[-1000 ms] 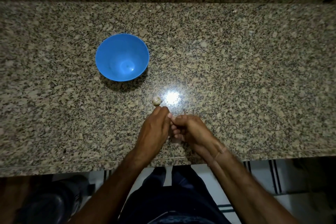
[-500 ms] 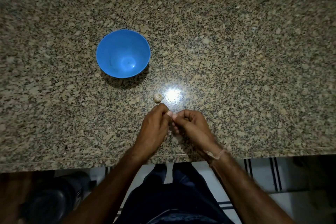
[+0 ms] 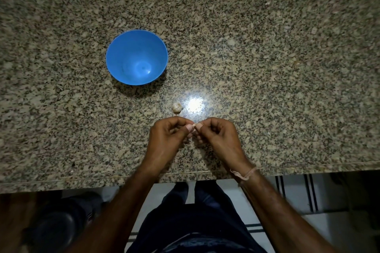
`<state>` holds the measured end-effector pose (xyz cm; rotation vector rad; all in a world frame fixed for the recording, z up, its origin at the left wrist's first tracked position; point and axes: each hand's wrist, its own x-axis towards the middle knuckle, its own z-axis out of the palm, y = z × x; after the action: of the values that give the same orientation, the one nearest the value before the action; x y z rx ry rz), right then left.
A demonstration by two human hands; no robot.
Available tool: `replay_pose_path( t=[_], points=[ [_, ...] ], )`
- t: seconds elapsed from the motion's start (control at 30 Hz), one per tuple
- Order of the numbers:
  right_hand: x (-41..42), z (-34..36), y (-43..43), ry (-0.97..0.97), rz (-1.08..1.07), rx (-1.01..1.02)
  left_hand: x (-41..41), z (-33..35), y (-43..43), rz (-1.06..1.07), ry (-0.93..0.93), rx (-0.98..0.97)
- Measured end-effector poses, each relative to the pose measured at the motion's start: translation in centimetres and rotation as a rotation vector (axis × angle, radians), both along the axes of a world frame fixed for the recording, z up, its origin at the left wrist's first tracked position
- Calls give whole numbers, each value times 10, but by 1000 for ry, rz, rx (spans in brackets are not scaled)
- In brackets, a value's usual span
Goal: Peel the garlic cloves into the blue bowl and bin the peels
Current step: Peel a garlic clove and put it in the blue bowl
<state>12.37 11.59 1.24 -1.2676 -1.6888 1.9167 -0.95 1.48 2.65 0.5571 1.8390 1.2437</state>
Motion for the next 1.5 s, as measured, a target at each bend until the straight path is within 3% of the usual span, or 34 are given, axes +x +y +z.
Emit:
replay_pose_path(
  t=[0.2, 0.5, 0.83, 1.23, 1.5],
  points=[
    [3, 4, 3, 20, 17, 17, -3, 2, 1, -58, 123, -9],
    [3, 1, 4, 76, -1, -328, 5, -1, 6, 4, 191, -78],
    [1, 1, -2, -23, -45, 118, 9, 9, 7, 14, 195, -37],
    [1, 3, -4, 124, -126, -3, 14, 8, 10, 243, -360, -23],
    [-2, 5, -4, 143, -157, -16, 15, 5, 11, 297, -575, 16]
  ],
)
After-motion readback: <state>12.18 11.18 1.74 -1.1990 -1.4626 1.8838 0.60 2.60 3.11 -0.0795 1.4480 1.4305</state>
